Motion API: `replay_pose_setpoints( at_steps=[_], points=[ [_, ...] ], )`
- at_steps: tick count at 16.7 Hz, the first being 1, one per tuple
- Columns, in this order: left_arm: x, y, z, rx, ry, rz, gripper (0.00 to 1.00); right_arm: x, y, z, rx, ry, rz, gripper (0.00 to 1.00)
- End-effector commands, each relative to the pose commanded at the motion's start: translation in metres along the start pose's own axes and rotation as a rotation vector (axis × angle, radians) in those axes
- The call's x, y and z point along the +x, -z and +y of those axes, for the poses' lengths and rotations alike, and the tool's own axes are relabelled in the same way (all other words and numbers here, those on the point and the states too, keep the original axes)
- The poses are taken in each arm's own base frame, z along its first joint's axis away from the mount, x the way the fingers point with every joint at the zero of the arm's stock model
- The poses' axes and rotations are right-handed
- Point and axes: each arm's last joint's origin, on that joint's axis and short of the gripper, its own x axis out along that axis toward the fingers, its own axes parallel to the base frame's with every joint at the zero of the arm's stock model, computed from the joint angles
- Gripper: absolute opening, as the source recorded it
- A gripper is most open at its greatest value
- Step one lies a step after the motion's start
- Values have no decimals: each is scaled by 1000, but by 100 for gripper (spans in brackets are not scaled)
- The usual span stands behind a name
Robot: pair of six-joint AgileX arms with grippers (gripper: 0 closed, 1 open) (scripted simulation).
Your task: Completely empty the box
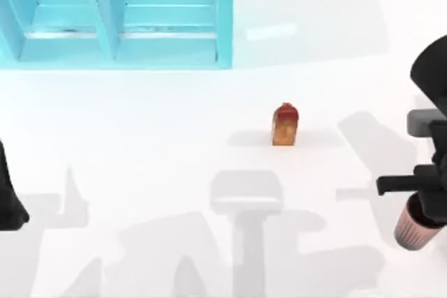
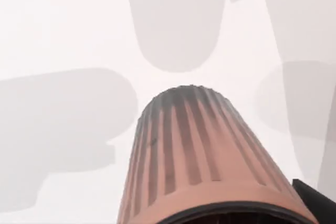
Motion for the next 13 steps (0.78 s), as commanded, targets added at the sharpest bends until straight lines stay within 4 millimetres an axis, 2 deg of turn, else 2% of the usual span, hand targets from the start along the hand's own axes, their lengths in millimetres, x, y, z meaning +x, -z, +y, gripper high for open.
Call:
replay_pose_setpoints(
  at_steps=[5,11,13],
  points=[
    [0,0,0,0,0,0,100,2,0,0,4,0,7,0],
    [0,0,0,0,0,0,100,39,0,5,1,-3,-6,0],
    [0,0,0,0,0,0,100,45,1,6,0,0,-1,0]
  ],
)
